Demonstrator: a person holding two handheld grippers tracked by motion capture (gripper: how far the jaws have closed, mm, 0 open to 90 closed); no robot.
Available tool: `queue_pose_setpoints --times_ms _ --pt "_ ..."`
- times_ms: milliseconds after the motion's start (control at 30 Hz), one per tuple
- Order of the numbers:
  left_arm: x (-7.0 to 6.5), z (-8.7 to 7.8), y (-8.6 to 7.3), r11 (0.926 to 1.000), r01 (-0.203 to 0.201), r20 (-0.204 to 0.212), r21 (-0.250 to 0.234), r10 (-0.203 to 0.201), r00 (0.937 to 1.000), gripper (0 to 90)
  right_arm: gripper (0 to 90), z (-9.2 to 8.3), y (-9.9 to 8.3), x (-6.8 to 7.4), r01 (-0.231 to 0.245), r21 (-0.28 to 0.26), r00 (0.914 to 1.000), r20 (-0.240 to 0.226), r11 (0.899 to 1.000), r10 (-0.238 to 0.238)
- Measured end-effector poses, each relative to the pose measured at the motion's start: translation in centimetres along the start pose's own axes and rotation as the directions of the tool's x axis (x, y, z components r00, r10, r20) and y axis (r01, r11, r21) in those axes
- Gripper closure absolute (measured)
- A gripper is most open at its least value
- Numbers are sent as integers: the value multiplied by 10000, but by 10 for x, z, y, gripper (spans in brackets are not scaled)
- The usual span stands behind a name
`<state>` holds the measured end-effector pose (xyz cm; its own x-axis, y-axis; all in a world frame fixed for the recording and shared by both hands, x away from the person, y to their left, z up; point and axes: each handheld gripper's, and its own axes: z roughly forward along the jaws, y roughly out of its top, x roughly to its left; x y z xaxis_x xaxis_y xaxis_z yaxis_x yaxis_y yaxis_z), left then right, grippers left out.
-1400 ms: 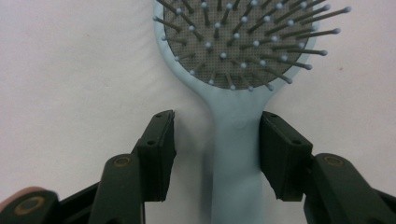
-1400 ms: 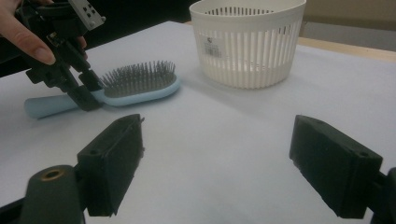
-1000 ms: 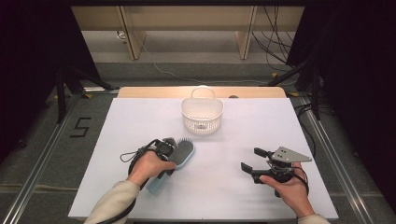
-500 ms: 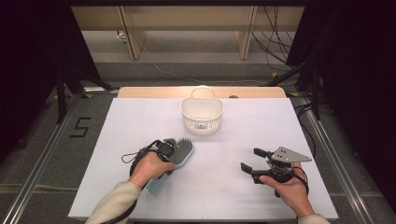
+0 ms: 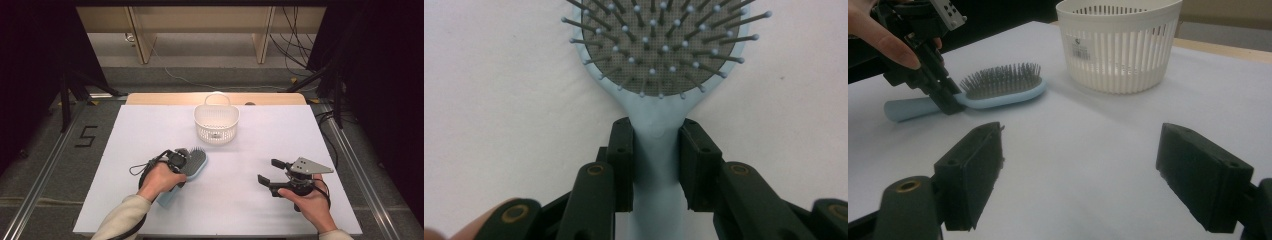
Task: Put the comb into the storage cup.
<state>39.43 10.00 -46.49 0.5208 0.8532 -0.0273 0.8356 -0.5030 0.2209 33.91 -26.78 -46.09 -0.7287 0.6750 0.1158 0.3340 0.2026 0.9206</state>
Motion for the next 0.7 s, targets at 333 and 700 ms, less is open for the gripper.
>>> queue_pose_setpoints --times_ms 333,700 --pt "1 0 -2 9999 -19 54 -126 19 10000 699 199 0 0 0 -1 18 10000 -45 10000 1" --pt "3 0 -4 9995 -40 199 -329 47 9998 700 200 0 0 0 -10 12 10000 -55 10000 10"
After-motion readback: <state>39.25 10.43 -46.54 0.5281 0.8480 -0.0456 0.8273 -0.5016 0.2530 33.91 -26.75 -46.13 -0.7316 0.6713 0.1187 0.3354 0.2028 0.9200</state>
